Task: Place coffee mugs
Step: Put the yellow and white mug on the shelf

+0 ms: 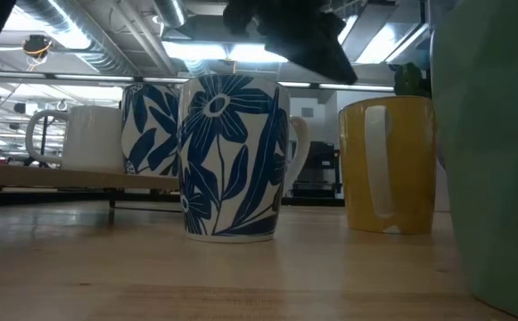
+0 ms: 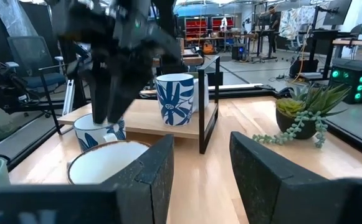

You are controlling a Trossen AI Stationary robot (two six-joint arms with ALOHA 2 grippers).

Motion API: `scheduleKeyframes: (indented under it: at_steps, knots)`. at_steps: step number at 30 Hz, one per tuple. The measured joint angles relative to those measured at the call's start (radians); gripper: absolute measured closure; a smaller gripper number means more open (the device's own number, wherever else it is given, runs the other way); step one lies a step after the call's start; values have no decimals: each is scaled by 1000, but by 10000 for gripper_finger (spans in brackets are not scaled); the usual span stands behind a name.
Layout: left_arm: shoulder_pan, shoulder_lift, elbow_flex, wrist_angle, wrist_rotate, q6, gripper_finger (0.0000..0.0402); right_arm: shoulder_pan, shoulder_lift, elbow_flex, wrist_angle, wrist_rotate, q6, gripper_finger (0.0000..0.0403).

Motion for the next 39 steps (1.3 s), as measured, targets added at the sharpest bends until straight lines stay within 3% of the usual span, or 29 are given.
scheduleKeyframes:
  at_steps: [6,13,27,34,39]
  knots:
    - [-24,1,-1,1,-97,-48,269,6,7,0,4,-43,36,260]
    - [-34,-10,-1,-13,-75,-19,269,42,94,0,6,-53,-8,260]
    - [-12,-44,-2,-45,-164,-53,269,159,504,144,-151,-79,-40,260]
    - [-7,-89,0,-46,-196,-85,269,236,700,231,-127,11,-40,260]
    - [-3,-99,0,-50,-212,-125,269,260,826,273,-58,20,-38,260]
